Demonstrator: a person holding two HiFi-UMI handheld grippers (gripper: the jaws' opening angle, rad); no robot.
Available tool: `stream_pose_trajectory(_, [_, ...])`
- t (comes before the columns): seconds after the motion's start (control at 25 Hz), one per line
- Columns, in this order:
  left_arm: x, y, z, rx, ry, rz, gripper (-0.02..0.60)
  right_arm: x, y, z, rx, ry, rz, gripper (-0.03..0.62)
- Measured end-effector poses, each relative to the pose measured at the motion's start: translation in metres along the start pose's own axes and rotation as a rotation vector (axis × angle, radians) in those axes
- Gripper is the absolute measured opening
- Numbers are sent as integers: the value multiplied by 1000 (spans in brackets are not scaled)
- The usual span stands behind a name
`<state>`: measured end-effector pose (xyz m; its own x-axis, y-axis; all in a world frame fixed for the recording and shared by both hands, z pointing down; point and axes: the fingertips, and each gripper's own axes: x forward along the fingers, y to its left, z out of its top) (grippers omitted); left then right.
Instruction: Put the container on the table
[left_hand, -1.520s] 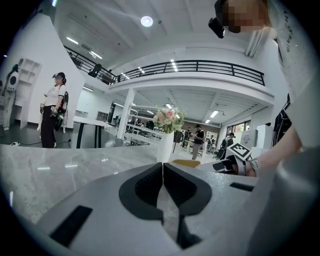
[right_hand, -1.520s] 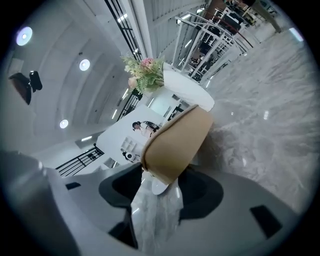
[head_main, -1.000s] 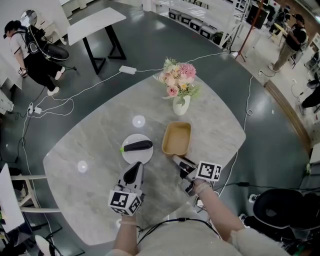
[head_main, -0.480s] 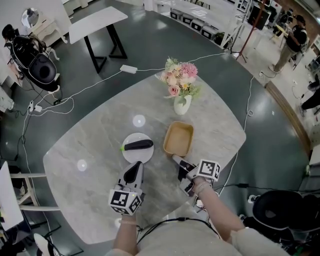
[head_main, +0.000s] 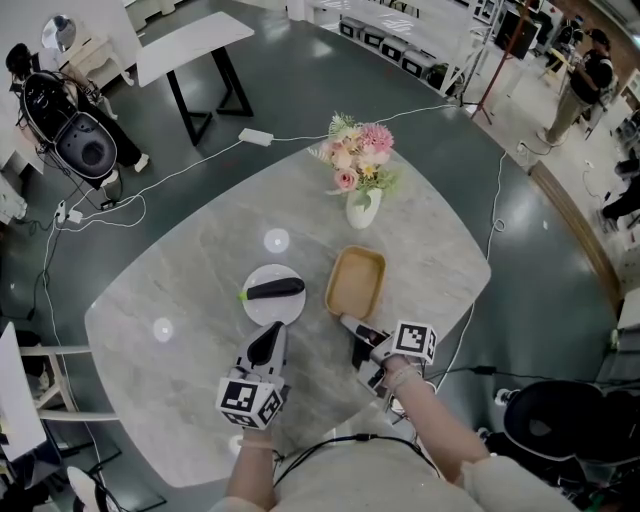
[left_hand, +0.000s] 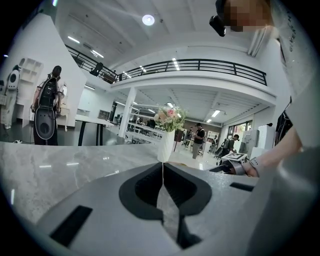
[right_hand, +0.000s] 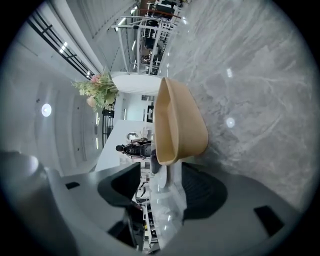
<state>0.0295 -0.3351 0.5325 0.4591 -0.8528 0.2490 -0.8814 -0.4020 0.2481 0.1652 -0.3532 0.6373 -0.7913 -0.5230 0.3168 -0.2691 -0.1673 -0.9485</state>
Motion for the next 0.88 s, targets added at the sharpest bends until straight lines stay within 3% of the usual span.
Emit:
stream_pose_trajectory(0.28, [1, -1, -1, -3, -5, 1, 9, -4, 11, -3, -145, 46, -1, 246])
stream_pose_trajectory(0.52, [0, -4, 4, 1, -16, -6, 9, -15, 24, -4, -224, 42, 29, 134])
stream_pose_trajectory(0.68, [-1, -5, 6, 4, -20, -6, 9, -18, 40, -3, -261, 31, 116, 58])
stream_pose_trajectory(0.88, [-2, -7, 12, 14, -33, -13, 9, -28, 40, 3, -300, 3, 89, 19])
